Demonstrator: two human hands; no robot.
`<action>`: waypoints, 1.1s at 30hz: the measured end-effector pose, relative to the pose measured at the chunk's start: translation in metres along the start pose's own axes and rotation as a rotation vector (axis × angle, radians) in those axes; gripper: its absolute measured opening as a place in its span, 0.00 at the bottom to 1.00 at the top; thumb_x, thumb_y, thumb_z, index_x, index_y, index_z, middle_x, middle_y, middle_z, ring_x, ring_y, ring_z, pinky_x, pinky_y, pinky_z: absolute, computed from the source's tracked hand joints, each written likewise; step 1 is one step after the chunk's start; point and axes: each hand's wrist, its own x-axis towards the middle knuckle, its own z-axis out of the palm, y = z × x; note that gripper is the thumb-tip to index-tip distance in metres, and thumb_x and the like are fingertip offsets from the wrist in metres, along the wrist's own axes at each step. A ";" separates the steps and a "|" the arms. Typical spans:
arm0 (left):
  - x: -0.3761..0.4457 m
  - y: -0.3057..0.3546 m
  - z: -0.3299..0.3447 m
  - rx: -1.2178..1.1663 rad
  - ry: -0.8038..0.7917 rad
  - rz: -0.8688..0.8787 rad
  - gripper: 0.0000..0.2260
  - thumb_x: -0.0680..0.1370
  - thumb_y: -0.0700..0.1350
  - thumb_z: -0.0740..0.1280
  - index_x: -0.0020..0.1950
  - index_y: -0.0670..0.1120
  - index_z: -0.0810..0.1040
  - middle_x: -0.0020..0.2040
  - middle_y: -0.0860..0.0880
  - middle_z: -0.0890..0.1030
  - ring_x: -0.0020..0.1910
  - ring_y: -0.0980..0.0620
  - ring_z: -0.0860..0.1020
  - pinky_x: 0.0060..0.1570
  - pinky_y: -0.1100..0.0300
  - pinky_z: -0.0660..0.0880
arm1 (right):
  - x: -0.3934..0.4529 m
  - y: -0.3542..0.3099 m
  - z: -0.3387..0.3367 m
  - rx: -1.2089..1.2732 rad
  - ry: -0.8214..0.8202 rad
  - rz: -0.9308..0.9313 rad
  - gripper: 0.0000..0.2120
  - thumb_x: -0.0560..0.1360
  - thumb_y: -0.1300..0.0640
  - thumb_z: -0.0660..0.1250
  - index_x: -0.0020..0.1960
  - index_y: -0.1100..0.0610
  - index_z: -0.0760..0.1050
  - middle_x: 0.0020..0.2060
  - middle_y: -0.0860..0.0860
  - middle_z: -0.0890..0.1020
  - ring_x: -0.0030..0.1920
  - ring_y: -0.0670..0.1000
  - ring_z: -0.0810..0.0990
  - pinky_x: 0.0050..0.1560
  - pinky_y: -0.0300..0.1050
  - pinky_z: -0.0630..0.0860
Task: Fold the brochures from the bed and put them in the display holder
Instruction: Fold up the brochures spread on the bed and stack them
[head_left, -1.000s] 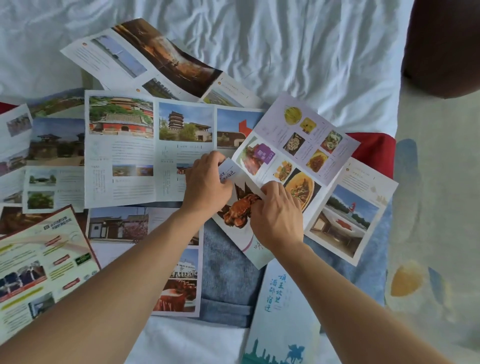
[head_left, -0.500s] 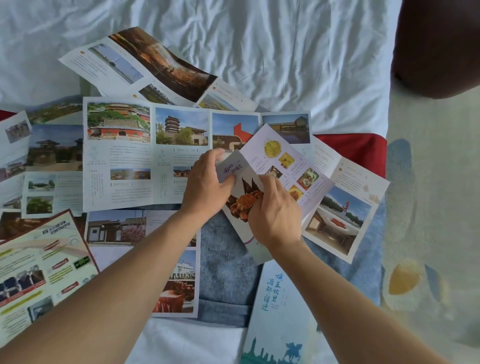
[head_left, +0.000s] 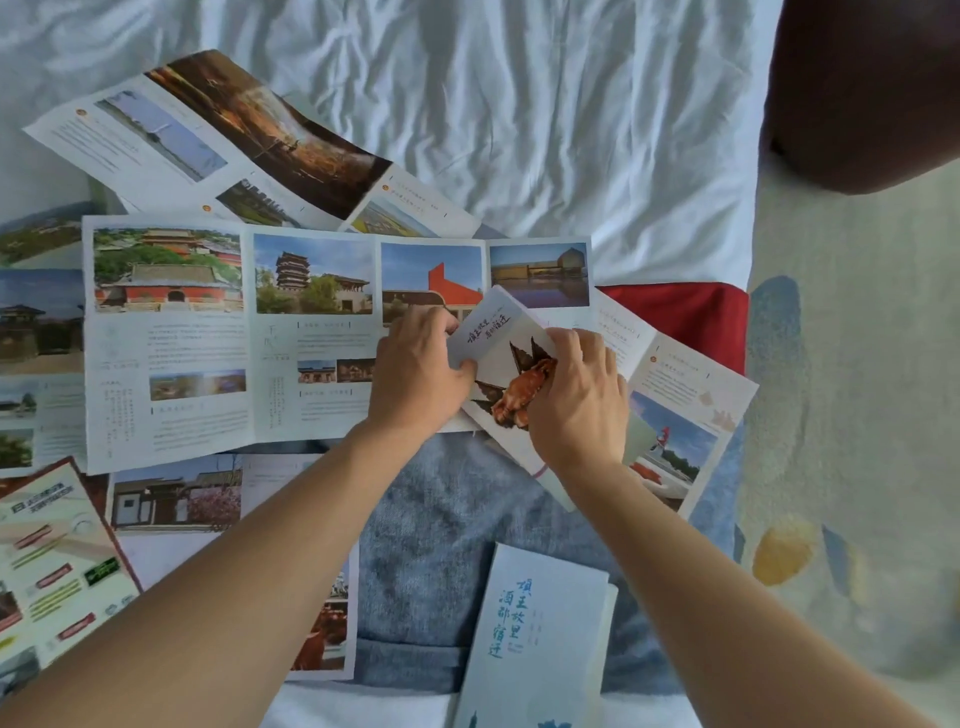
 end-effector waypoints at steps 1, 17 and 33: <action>0.003 0.002 0.003 0.034 -0.007 0.002 0.16 0.72 0.45 0.73 0.56 0.42 0.73 0.55 0.44 0.75 0.54 0.43 0.73 0.49 0.53 0.71 | 0.004 0.004 0.003 -0.008 -0.032 0.012 0.22 0.72 0.62 0.60 0.66 0.53 0.70 0.66 0.56 0.71 0.65 0.60 0.70 0.60 0.58 0.69; 0.003 0.011 0.021 0.139 -0.005 0.058 0.18 0.70 0.42 0.73 0.57 0.45 0.72 0.54 0.46 0.76 0.56 0.44 0.73 0.51 0.53 0.68 | 0.007 0.022 0.016 0.132 -0.039 0.106 0.21 0.73 0.64 0.56 0.65 0.55 0.68 0.52 0.55 0.75 0.49 0.56 0.74 0.44 0.52 0.71; -0.085 0.008 0.003 -0.111 -0.029 -0.009 0.16 0.76 0.45 0.71 0.61 0.46 0.71 0.56 0.47 0.79 0.50 0.48 0.78 0.38 0.58 0.70 | -0.064 -0.001 -0.006 0.706 -0.047 0.640 0.27 0.69 0.69 0.54 0.62 0.47 0.69 0.45 0.50 0.81 0.46 0.53 0.82 0.40 0.52 0.80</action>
